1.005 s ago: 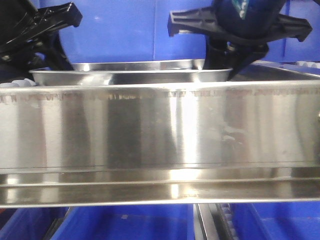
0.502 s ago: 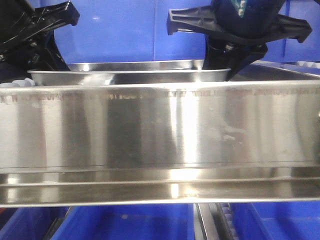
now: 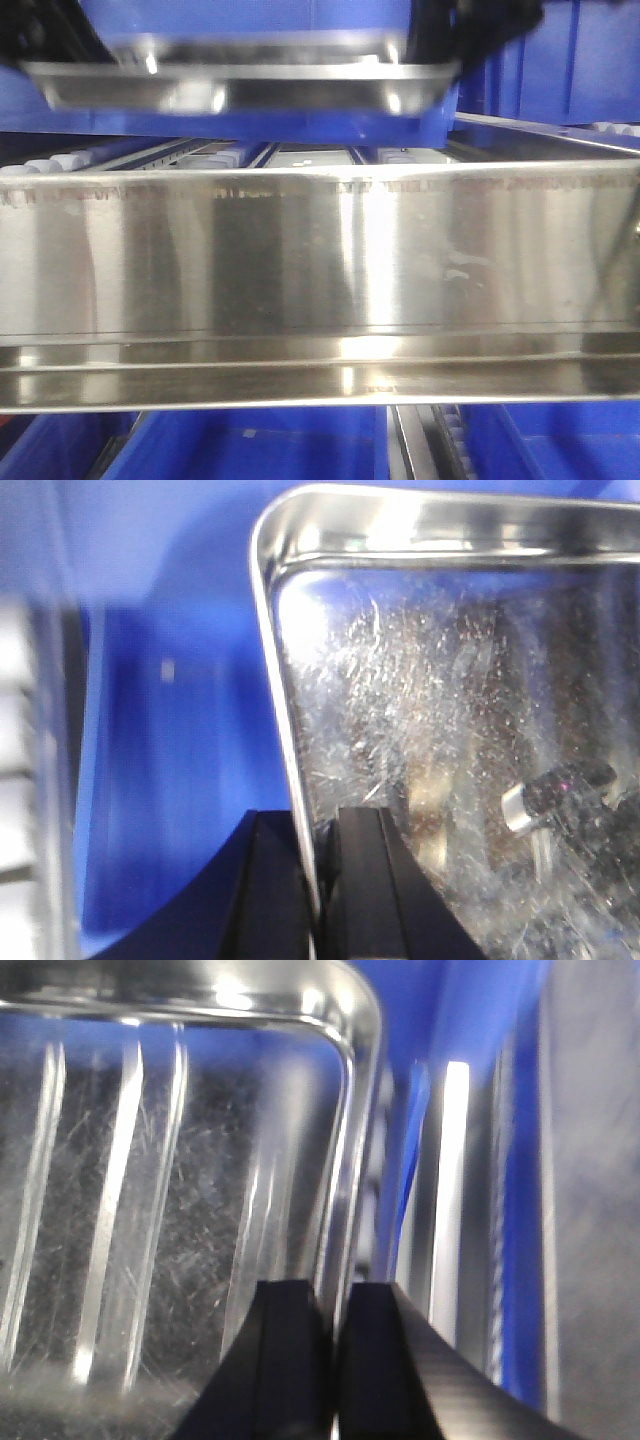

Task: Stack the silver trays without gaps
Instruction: 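Lift the silver tray up off the shelf with both grippers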

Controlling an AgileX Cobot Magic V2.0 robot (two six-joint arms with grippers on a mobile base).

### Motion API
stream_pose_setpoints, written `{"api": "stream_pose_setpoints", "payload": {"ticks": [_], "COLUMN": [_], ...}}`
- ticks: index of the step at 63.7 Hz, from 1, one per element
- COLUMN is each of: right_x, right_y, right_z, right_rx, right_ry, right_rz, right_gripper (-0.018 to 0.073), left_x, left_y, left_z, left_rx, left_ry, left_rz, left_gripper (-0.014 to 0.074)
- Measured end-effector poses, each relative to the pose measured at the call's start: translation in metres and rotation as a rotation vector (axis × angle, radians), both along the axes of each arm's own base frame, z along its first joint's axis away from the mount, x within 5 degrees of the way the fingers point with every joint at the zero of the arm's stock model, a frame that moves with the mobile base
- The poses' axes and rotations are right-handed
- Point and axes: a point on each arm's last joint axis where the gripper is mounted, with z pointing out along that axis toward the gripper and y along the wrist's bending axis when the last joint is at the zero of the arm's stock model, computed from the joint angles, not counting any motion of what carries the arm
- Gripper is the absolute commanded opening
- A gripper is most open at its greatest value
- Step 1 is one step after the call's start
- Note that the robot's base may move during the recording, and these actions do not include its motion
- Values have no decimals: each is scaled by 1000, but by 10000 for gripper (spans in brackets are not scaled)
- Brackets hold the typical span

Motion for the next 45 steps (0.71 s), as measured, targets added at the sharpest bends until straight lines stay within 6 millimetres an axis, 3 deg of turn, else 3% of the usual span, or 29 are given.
{"api": "stream_pose_setpoints", "payload": {"ticks": [17, 31, 45], "right_x": [-6, -6, -9], "right_y": [11, 8, 5], "right_z": [30, 52, 66], "right_rx": [-25, -18, -7], "right_ry": [-83, -127, -164], "right_rz": [13, -6, -11], "right_gripper": [-79, -79, -79], "left_x": [-5, -5, -5], "left_y": [5, 5, 5], "left_z": [34, 62, 76], "left_rx": [-10, -14, -21], "left_ry": [-125, -183, -218], "left_rz": [4, -5, -6], "left_gripper": [-19, -19, -19]}}
